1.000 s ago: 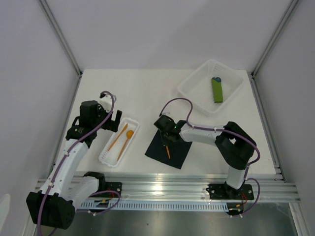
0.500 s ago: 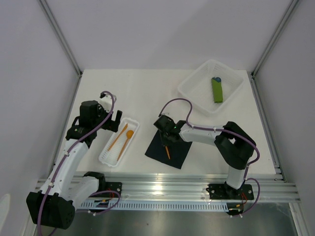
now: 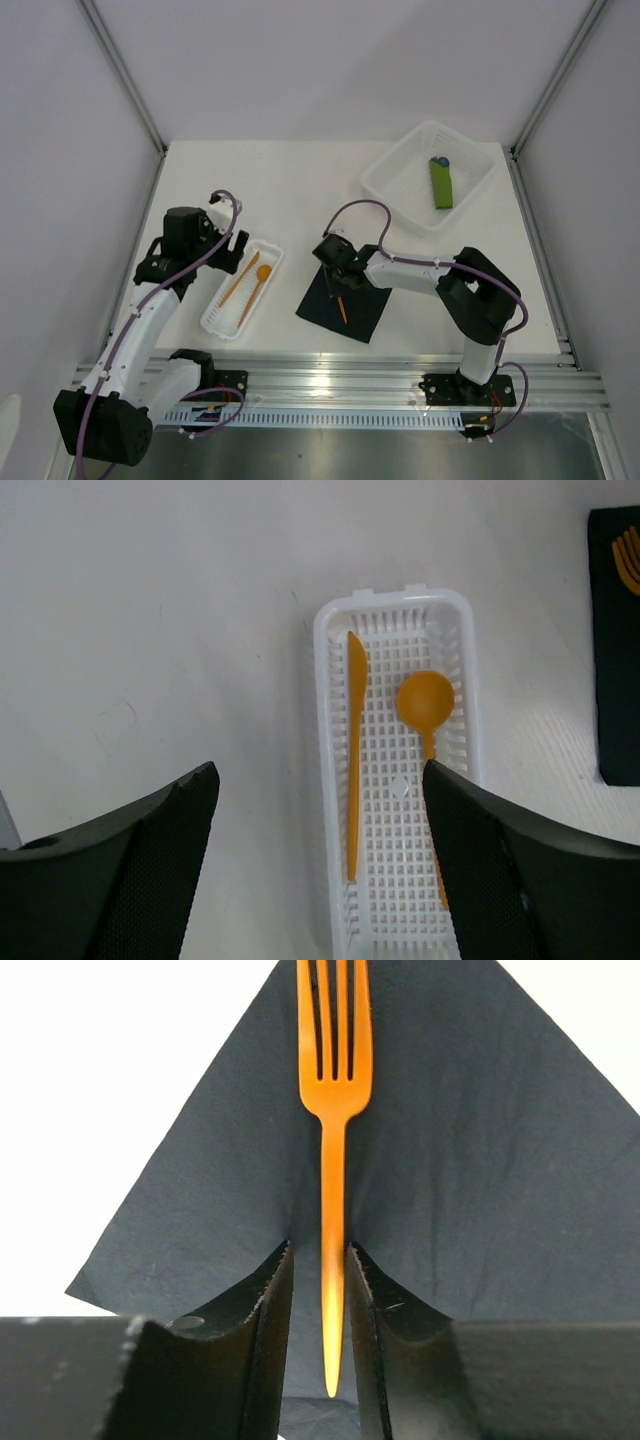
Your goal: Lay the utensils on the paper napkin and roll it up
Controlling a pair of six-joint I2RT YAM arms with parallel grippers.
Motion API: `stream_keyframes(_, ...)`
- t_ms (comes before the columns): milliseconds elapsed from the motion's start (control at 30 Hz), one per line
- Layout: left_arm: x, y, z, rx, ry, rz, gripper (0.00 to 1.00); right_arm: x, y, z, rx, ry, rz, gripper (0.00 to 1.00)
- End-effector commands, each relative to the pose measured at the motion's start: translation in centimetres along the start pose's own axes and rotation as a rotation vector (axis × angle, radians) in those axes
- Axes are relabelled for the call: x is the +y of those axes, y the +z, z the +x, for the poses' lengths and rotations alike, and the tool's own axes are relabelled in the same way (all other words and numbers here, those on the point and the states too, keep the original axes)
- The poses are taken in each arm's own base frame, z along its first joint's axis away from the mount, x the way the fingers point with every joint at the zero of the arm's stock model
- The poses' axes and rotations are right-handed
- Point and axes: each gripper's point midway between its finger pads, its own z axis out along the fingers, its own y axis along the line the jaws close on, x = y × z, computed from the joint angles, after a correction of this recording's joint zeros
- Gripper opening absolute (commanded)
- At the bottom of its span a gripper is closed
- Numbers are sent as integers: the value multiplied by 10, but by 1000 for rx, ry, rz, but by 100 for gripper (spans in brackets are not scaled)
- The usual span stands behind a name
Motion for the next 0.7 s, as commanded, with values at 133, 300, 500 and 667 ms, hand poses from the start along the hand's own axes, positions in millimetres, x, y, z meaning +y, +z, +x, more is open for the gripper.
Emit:
stream_keyframes(133, -15, 11, 35, 159, 140, 103, 73, 12, -44, -37, -122, -2, -51, 35)
stream_keyframes(300, -17, 31, 69, 306, 227, 88, 68, 20, -62, -48, -159, -13, -87, 38)
stream_keyframes(500, -25, 55, 104, 442, 283, 101, 51, 12, -73, -54, -206, -17, -74, 37)
stream_keyframes(667, -28, 63, 111, 462, 300, 101, 45, 4, -79, -53, -229, -4, -73, 36)
